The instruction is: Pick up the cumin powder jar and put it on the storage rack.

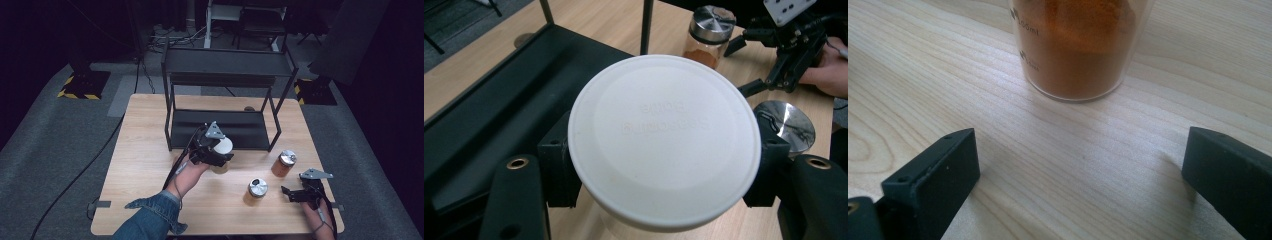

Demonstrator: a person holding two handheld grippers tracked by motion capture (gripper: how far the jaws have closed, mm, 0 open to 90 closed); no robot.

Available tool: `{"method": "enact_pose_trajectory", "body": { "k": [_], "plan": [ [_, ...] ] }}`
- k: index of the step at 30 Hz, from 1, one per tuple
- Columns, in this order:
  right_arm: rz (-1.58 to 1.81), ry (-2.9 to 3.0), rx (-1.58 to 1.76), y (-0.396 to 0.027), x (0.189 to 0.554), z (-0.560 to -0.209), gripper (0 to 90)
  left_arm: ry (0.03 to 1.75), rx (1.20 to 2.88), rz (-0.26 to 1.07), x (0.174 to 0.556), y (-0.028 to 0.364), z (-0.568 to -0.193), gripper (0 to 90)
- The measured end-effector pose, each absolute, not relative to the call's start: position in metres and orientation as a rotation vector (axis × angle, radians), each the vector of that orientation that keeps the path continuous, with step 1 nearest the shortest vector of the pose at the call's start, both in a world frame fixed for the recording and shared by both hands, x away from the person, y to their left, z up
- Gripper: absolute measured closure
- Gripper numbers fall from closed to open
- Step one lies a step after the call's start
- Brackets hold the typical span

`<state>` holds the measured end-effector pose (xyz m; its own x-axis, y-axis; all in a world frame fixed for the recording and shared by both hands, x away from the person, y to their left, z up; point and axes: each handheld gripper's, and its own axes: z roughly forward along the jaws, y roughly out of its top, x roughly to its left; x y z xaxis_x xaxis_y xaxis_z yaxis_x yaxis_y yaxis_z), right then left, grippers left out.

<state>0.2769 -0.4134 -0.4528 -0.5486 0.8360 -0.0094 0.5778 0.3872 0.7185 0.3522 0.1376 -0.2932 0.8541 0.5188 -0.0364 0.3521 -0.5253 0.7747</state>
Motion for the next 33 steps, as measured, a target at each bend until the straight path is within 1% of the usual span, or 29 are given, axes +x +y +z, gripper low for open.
{"method": "enact_pose_trajectory", "body": {
  "k": [10, 19, 25, 33],
  "plan": [
    [0.96, 2.281, 1.226, -0.413, 0.277, -0.453, 1.5, 0.689, 2.168, 0.286, 0.373, 0.148, -0.268, 33.5],
    [0.959, 2.281, 1.225, -0.413, 0.277, -0.453, 1.5, 0.783, 2.178, 0.344, 0.404, 0.152, -0.256, 33.5],
    [0.96, 2.281, 1.225, -0.413, 0.277, -0.453, 1.5, 0.862, 2.176, 0.39, 0.424, 0.155, -0.258, 33.4],
    [0.96, 2.281, 1.226, -0.413, 0.277, -0.453, 1.5, 0.956, 2.165, 0.386, 0.449, 0.157, -0.275, 33.4]
  ]
}}
